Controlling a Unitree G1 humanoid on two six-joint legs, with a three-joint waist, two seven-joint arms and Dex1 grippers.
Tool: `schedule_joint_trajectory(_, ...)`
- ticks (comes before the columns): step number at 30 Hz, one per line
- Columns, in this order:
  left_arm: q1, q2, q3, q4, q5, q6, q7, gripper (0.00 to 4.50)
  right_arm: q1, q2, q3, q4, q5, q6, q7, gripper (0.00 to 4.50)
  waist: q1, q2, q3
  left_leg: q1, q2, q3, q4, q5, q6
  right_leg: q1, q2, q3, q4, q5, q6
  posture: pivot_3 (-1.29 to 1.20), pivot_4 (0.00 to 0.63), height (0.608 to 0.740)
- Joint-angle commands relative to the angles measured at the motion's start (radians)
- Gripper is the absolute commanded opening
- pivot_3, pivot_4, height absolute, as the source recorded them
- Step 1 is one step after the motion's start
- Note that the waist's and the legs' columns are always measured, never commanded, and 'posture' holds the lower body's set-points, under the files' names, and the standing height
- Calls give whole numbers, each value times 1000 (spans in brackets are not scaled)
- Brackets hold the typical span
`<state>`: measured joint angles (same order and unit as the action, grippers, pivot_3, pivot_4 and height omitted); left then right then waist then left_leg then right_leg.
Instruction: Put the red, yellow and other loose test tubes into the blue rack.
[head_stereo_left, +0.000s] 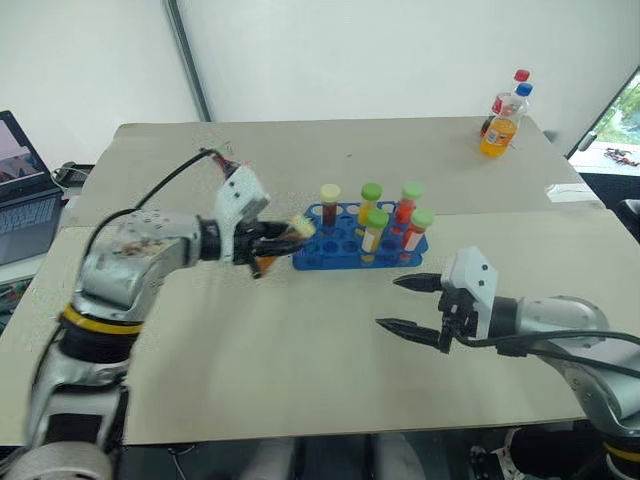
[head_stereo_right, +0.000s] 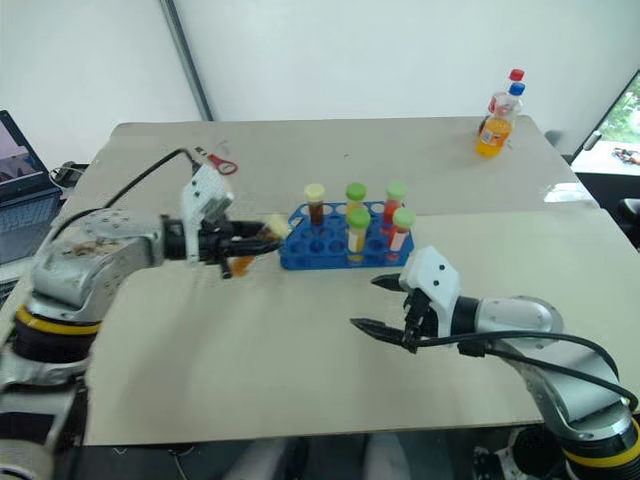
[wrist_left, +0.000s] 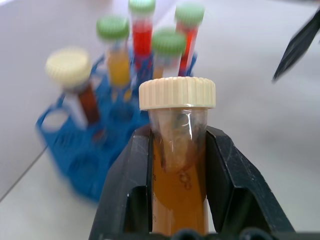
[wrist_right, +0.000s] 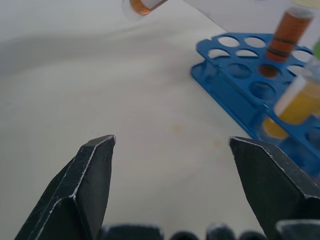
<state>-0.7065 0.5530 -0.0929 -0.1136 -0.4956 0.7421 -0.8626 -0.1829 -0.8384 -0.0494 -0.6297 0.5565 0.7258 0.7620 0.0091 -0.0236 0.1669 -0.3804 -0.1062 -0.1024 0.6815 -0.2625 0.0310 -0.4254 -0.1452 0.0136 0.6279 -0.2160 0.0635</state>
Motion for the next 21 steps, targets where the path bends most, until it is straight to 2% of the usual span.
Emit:
schedule_joint_trajectory(1,7,-96,30,68,31,-142,54,889,-26,-26,-41,-63,16,94,-62,4042,-1,0,0,0,0,0,0,0,0,0,0,0,0,0,0,0,150,740)
schedule_joint_trajectory(11,-72,-332,26,377,156,-503,130,889,-26,-62,-111,-140,123,227,-95,4042,14,-1,0,-5,-1,0,4,-1,2,-1,-1,0,-2,2,2,0,150,740)
schedule_joint_trajectory(21,-120,-409,37,490,194,-628,159,889,11,-61,-150,-199,172,287,-150,4042,8,-1,0,-6,-1,0,7,-1,2,-1,-1,0,-2,2,4,0,150,740)
